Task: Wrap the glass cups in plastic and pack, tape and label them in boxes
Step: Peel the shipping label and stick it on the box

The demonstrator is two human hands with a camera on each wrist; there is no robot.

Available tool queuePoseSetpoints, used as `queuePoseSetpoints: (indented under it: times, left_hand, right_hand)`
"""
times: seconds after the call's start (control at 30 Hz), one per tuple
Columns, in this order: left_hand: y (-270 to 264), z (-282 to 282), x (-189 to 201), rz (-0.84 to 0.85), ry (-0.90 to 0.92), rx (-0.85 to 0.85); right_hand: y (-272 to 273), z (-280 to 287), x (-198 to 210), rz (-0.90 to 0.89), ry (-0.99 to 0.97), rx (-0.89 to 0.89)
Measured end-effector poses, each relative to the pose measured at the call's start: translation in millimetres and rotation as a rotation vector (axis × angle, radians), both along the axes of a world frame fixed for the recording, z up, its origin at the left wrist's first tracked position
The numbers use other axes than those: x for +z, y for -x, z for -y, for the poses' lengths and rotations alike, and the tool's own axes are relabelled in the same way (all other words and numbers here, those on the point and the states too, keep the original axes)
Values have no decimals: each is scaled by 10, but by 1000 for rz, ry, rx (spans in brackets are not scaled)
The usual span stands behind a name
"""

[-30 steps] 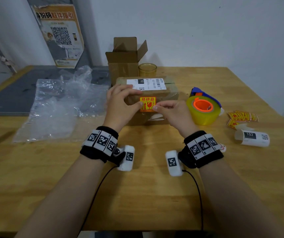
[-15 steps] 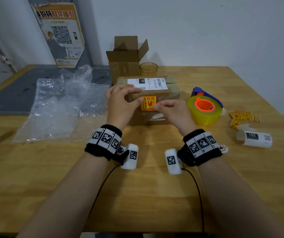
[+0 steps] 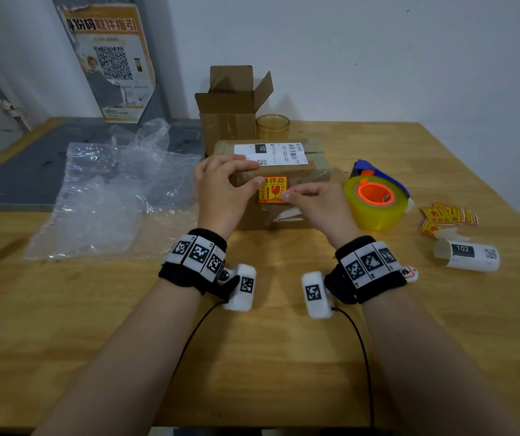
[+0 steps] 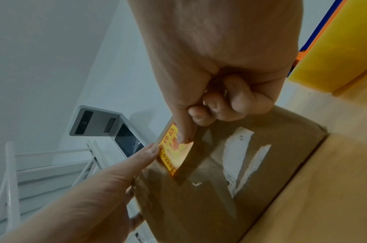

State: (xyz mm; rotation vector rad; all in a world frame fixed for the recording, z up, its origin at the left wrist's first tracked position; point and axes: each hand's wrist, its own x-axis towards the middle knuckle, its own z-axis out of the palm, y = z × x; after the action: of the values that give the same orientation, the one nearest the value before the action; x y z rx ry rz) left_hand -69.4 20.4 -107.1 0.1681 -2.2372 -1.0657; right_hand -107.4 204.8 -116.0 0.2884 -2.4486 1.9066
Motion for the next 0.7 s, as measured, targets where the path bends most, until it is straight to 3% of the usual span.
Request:
queuePoseSetpoints:
  times: [0.7]
  left_hand:
    - [11, -35, -4, 5, 6, 41]
  right_hand:
    - [-22, 6, 46, 12, -37, 18]
